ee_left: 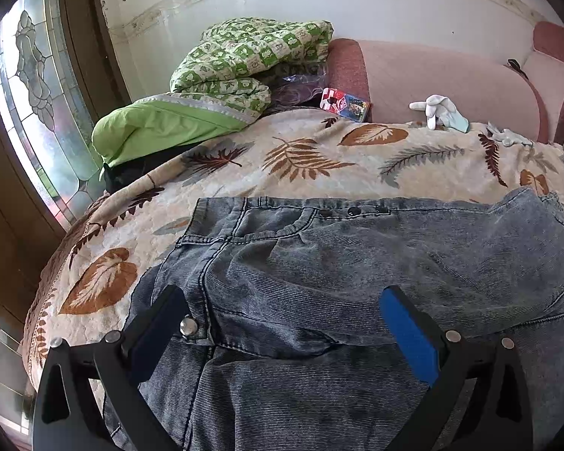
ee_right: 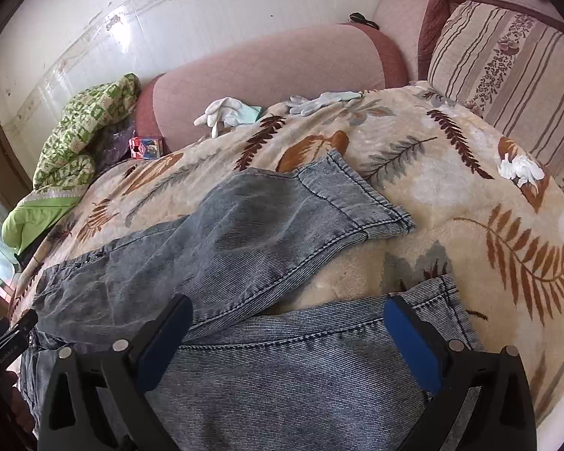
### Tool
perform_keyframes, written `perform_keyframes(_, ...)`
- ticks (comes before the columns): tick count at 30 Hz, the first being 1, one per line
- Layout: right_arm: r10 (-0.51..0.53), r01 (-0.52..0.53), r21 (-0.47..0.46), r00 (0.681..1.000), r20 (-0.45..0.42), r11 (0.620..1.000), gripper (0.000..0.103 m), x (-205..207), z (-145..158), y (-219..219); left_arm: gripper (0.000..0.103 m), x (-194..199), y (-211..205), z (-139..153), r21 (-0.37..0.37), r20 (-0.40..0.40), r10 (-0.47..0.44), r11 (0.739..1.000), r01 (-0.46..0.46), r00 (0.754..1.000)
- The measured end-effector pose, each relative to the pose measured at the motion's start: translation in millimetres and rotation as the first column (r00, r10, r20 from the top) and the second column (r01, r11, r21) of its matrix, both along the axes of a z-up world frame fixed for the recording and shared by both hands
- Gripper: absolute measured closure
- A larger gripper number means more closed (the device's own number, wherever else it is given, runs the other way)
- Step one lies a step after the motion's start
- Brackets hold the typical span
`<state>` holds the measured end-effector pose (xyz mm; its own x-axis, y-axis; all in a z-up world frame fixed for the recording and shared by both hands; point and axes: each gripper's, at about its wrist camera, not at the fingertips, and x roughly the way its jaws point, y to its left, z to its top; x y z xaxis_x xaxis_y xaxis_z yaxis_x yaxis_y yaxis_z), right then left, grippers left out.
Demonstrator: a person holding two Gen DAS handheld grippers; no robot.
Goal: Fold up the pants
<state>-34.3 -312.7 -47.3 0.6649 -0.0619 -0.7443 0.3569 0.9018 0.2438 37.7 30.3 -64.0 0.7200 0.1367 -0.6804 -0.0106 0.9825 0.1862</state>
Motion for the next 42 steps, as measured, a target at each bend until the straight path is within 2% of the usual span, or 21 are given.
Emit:
perform_keyframes(20, 0.003, -0.003, -0.002, 1.000, -0.014, 1.000, 0.000, 0, 0, 0, 0.000, 3, -4, -7, 0.046, 0.001, 0.006, 0.999, -0.006, 1.000)
perform_keyframes(28, 0.013, -0.012, 0.004, 1.000, -0.015, 1.000, 0.000, 1, -2, 0, 0.000, 3, -2, -2, 0.038, 0.018, 0.007, 0.999, -0.007, 1.000)
perform_keyframes(33, 0.011, -0.011, -0.026, 1.000, -0.009, 1.000, 0.000, 1, 1, 0, 0.000, 5, 2, 2, 0.032, 0.023, 0.012, 0.999, -0.012, 1.000)
perform_keyframes(38, -0.007, 0.007, -0.015, 1.000, -0.019, 1.000, 0.000, 4, -1, -9, 0.000, 12, 20, 9, 0.013, 0.028, 0.048, 0.999, -0.048, 0.998)
perform_keyframes(42, -0.005, 0.004, -0.030, 1.000, -0.023, 1.000, 0.000, 8, -1, -11, 0.000, 27, 53, 19, -0.005, 0.030, 0.131, 0.991, -0.131, 0.991)
